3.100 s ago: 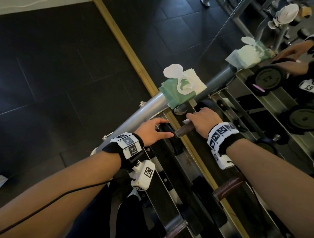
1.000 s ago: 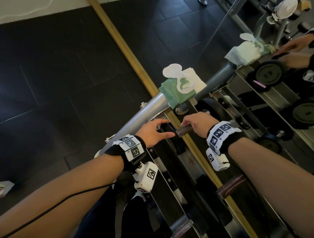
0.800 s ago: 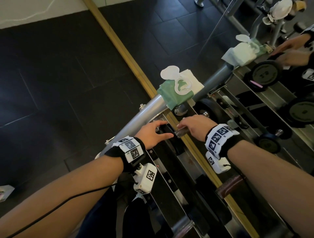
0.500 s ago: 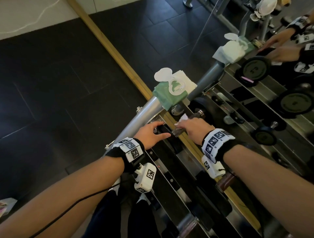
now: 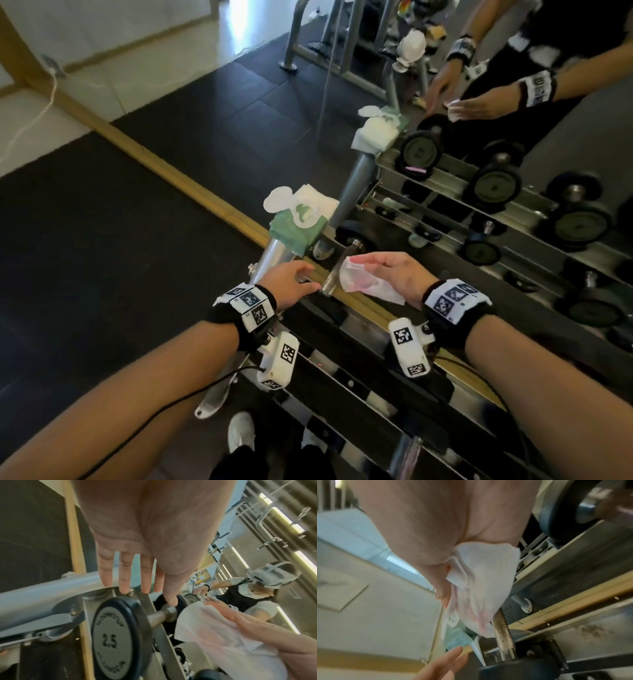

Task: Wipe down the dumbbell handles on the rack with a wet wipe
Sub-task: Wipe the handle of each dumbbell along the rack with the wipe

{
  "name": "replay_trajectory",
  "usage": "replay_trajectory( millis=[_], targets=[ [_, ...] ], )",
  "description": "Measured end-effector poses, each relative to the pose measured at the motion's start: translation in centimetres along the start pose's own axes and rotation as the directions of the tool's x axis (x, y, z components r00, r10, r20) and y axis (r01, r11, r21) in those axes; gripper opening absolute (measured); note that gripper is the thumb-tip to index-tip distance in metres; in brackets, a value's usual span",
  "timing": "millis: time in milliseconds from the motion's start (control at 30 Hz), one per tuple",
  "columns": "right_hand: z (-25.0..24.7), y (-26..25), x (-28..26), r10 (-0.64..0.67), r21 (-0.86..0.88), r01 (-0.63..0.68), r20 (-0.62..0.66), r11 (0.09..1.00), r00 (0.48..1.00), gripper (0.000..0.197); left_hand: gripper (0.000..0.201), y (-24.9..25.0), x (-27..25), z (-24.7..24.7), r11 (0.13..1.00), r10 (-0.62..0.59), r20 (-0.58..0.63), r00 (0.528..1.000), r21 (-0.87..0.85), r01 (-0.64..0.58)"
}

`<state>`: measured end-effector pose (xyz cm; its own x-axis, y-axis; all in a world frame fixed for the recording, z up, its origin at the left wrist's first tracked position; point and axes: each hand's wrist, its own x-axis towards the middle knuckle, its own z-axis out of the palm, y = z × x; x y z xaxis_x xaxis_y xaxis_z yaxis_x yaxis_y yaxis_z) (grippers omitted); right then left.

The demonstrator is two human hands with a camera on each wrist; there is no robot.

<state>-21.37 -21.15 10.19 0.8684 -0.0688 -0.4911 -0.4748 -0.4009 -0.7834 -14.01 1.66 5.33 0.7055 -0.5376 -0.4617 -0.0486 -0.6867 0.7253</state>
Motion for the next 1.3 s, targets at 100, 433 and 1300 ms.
replay_trajectory(
  millis=[100, 433, 1300],
  targets=[
    [-0.3, 0.5, -2.7, -0.006, 0.127, 0.018, -0.092, 0.992, 0.996, 0.029, 0.045, 2.3, -0.6, 0.6, 0.993, 0.115, 0.008, 0.993, -0.025, -0.115],
    [-0.7, 6.7, -10.7, 0.121, 0.067, -0.1, -0.492, 0.993, 0.862, 0.04, 0.045, 5.6, -1.9, 7.9, 0.967, 0.248, 0.202, 0.947, 0.009, -0.255],
    [-3.1, 18.8, -9.8, 0.144, 0.513, 0.082, -0.386, 0.855, 0.911, 0.04, 0.068, 7.6, -1.2, 21.5, 0.995, -0.094, -0.004, 0.996, -0.034, 0.094]
  ],
)
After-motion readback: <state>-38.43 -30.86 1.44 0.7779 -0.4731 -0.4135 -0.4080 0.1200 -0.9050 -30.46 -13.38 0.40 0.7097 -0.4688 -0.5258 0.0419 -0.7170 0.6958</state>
